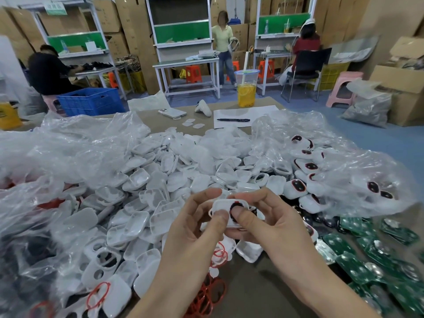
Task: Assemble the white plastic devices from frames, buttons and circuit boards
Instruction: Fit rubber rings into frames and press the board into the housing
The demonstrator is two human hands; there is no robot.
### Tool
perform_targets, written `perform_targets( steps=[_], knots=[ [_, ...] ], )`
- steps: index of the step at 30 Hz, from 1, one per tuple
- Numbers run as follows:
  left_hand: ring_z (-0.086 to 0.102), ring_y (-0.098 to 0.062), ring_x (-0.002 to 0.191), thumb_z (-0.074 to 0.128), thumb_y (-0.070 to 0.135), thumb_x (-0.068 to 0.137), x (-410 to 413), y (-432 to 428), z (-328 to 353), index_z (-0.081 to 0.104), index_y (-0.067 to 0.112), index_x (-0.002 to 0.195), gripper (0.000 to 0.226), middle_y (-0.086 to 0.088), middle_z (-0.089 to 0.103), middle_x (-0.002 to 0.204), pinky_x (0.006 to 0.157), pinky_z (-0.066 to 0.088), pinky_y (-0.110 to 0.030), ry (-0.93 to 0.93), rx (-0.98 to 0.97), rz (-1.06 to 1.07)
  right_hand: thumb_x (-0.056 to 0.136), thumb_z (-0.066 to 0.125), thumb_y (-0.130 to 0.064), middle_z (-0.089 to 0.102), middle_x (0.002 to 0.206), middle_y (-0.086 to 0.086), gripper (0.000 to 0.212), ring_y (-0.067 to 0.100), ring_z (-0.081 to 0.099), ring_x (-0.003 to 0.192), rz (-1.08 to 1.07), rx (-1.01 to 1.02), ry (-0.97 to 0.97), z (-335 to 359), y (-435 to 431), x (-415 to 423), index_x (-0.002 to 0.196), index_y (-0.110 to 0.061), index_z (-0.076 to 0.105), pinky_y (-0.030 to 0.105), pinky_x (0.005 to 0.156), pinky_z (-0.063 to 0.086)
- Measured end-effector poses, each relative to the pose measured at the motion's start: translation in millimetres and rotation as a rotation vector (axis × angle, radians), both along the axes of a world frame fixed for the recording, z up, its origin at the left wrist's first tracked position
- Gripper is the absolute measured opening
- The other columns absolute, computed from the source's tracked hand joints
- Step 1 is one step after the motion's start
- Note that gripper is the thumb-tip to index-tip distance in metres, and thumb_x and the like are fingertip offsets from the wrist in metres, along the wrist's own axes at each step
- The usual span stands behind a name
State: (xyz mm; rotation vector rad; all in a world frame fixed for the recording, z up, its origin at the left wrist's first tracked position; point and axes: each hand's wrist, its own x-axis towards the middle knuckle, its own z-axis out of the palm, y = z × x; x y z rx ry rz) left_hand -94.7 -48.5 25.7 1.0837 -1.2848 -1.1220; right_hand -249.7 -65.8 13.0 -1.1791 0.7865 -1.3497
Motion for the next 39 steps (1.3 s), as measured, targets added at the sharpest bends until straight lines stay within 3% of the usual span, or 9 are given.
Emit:
perform_targets(
  steps=[5,12,15,18,23,26,31,36,39],
  knots=[
    [0.07,-0.006,0.086,0.065,0.043,0.087,8.3,1.9,4.8,0.067,0.041,0.097,0.011,0.015,0.074,0.097,0.075,0.05,-0.021,-0.252,-0.07,0.057,0.087,0.073,-0.017,0.075,0.109,0.0,0.011,0.028,0.076,0.088,-0.034,-0.016,0.062,0.8,1.7,-1.1,0.096,-0.024,0.074,0.04,0.079,0.062],
    [0.066,-0.004,0.071,0.065,0.036,0.091,12.8,18.1,20.2,0.064,0.037,0.089,0.002,0.012,0.071,0.081,0.059,0.049,-0.016,-0.563,-0.033,-0.034,0.093,0.068,-0.006,0.075,0.102,-0.001,0.025,0.022,0.076,0.084,0.024,0.105,0.131,5.7,25.9,-10.0,0.081,-0.027,0.075,0.029,0.07,0.061],
    [0.067,-0.006,0.062,0.064,0.036,0.092,13.4,22.6,30.5,0.063,0.031,0.09,0.005,0.008,0.074,0.078,0.057,0.053,-0.024,-0.685,0.075,-0.159,0.09,0.072,-0.012,0.076,0.091,-0.002,0.018,0.024,0.075,0.072,0.006,0.175,0.279,11.1,38.6,-18.4,0.08,-0.026,0.076,0.026,0.063,0.059],
    [0.062,-0.006,0.052,0.063,0.033,0.094,8.4,25.7,37.4,0.061,0.022,0.098,0.012,0.002,0.074,0.07,0.045,0.045,-0.017,-0.731,0.212,-0.306,0.089,0.074,-0.014,0.075,0.078,0.002,0.01,0.025,0.073,0.062,-0.068,0.237,0.435,11.6,49.2,-23.4,0.08,-0.02,0.075,0.03,0.058,0.058],
    [0.055,-0.004,0.055,0.057,0.029,0.097,-5.3,29.5,30.6,0.057,0.022,0.099,0.008,0.005,0.069,0.078,0.041,0.04,-0.022,-0.998,0.136,-0.349,0.092,0.068,-0.016,0.074,0.068,0.001,0.009,0.018,0.071,0.054,-0.11,0.253,0.699,8.7,63.7,-25.7,0.084,-0.018,0.072,0.025,0.053,0.056],
    [0.048,-0.008,0.066,0.055,0.028,0.098,-8.1,31.6,24.8,0.059,0.023,0.108,0.011,0.001,0.066,0.1,0.045,0.029,-0.021,-1.127,0.068,-0.316,0.093,0.064,-0.017,0.075,0.067,0.001,0.012,0.016,0.071,0.055,-0.104,0.276,0.793,4.9,68.2,-24.7,0.085,-0.019,0.072,0.027,0.06,0.059],
    [0.051,-0.014,0.085,0.056,0.031,0.098,-4.0,30.0,16.8,0.064,0.024,0.112,0.017,0.005,0.058,0.092,0.071,0.038,-0.03,-1.167,0.005,-0.291,0.093,0.064,-0.019,0.071,0.059,-0.003,0.01,0.012,0.064,0.046,-0.132,0.241,0.864,4.4,65.6,-21.7,0.087,-0.023,0.071,0.021,0.048,0.049],
    [0.056,-0.015,0.104,0.053,0.037,0.099,1.1,35.8,7.4,0.061,0.031,0.123,0.026,0.005,0.064,0.109,0.077,0.04,-0.031,-1.118,-0.08,-0.238,0.093,0.065,-0.02,0.072,0.062,-0.003,0.006,0.016,0.066,0.05,-0.111,0.241,0.878,5.7,63.9,-22.7,0.09,-0.023,0.07,0.026,0.05,0.054],
    [0.06,-0.013,0.1,0.048,0.041,0.102,7.7,38.2,3.2,0.058,0.035,0.124,0.025,0.011,0.062,0.094,0.087,0.049,-0.035,-1.036,-0.124,-0.213,0.092,0.066,-0.019,0.072,0.065,0.0,0.005,0.021,0.069,0.054,-0.122,0.247,0.867,6.1,63.9,-23.8,0.091,-0.022,0.069,0.029,0.053,0.057]
  ],
)
